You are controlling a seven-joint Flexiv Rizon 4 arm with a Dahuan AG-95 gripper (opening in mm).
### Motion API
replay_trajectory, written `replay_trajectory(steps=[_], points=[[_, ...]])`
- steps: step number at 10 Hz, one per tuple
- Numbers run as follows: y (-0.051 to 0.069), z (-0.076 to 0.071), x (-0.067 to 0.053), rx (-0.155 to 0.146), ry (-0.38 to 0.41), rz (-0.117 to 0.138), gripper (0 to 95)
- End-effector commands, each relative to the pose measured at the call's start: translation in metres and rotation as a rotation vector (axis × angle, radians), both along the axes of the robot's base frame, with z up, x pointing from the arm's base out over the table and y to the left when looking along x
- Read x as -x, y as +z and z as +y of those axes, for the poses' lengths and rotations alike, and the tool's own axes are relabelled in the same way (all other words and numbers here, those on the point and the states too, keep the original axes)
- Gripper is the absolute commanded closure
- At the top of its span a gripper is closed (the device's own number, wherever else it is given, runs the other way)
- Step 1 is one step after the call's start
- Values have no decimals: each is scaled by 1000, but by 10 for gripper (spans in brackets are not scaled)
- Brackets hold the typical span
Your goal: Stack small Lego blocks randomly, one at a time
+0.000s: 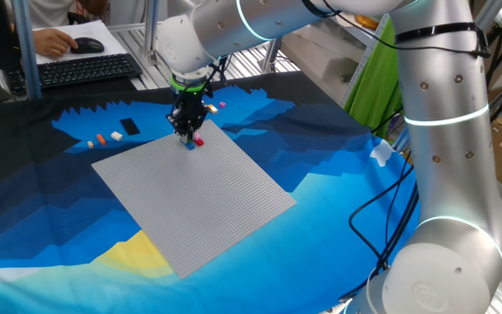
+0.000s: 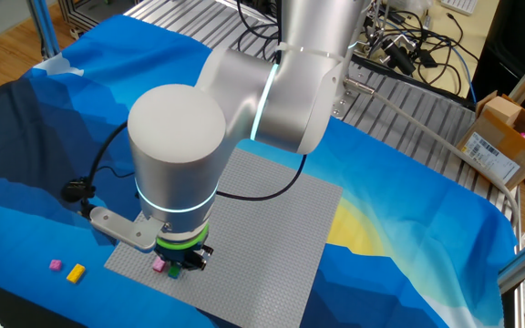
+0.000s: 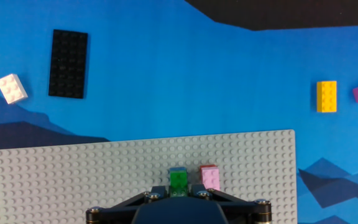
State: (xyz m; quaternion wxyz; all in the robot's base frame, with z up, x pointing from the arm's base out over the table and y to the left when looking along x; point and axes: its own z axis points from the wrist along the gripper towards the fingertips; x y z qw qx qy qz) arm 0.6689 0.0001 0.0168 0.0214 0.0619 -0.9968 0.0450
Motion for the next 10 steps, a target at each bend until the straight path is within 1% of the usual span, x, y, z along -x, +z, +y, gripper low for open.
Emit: replay_trajectory(steps=[1, 2, 7, 10], points=[[0, 0, 0, 11, 1, 2, 950], [1, 0, 0, 10, 1, 2, 950], [-3, 0, 0, 6, -5, -1, 950], [-4, -1, -1, 8, -8, -5, 950]])
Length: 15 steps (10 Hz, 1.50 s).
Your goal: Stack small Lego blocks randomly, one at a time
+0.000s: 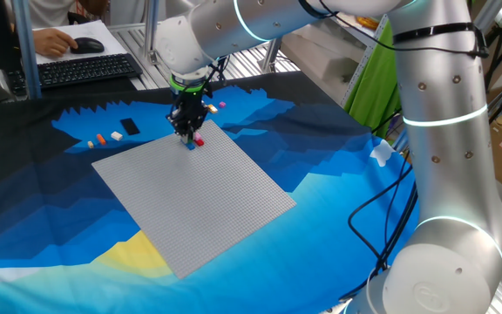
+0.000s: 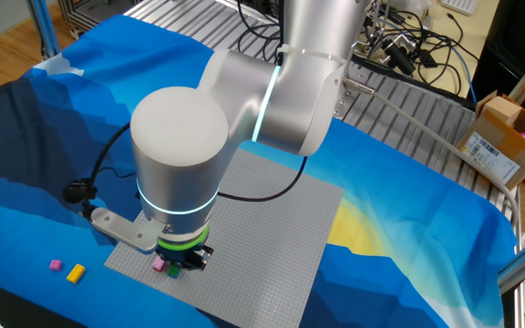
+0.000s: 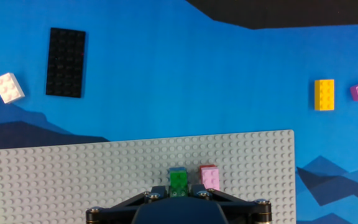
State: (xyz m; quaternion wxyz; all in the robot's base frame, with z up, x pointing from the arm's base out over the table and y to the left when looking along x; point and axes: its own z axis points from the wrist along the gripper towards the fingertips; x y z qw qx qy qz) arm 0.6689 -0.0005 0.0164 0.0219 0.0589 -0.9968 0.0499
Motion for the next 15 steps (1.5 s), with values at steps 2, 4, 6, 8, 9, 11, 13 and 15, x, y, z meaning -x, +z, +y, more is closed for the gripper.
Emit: replay_trajectory(steps=[2, 4, 6, 8, 9, 11, 13, 15], points=[[-3, 0, -1, -3, -9, -5, 570], [-4, 0, -1, -4, -14, -7, 570], [-2, 0, 0, -9, -23, -11, 570], [2, -1, 1, -30, -27, -11, 760], [5, -1, 1, -36, -26, -10, 950], [11, -1, 2, -40, -22, -8, 950], [14, -1, 0, -40, -24, -6, 950], [17, -1, -8, -37, -27, 0, 950]])
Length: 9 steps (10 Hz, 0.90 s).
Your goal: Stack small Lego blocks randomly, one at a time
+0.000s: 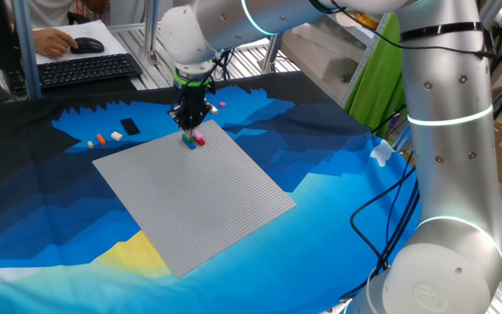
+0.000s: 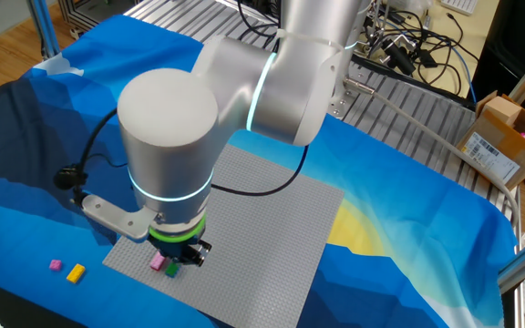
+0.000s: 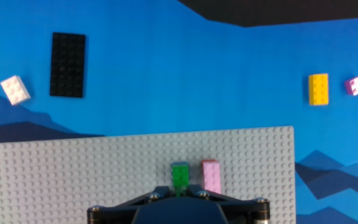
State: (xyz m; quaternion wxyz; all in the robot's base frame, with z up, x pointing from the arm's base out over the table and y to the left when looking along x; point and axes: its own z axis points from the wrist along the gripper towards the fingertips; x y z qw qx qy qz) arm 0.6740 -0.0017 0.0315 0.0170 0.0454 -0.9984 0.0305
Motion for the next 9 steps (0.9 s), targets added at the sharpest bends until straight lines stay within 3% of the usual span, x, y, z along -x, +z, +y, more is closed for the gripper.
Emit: replay_trajectory(steps=[1, 4, 9], points=[[1, 0, -4, 2, 0, 14, 950], [-8, 0, -2, 3, 11, 9, 950], [-2, -2, -1, 12, 23, 12, 950]])
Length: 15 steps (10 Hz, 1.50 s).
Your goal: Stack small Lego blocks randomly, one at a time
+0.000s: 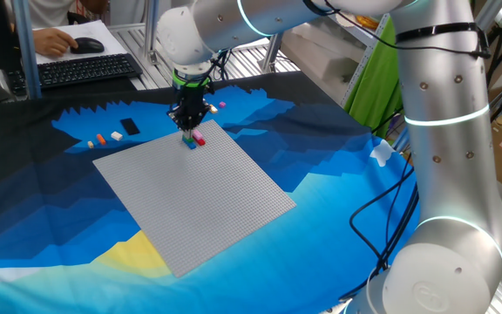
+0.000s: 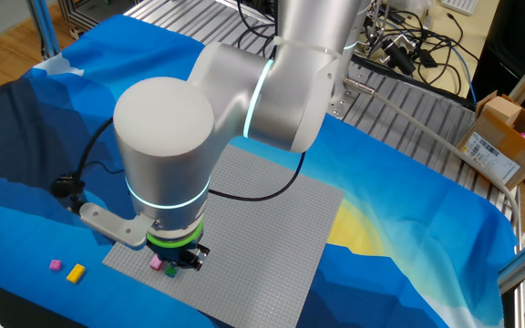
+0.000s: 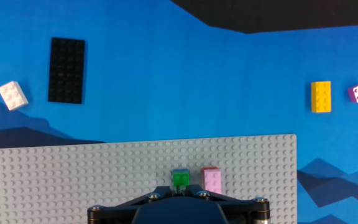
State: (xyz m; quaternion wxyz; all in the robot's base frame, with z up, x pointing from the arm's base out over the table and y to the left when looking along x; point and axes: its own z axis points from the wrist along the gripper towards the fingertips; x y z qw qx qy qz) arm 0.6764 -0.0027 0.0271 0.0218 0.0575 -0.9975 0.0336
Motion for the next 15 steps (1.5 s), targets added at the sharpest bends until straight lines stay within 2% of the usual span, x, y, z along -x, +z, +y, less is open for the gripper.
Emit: replay_trajectory(steps=[1, 4, 7, 15], points=[[4, -2, 2, 10, 4, 5, 950], [2, -8, 0, 5, 18, 7, 950], [-6, -9, 1, 5, 17, 0, 950], [4, -11, -2, 2, 9, 2, 950]])
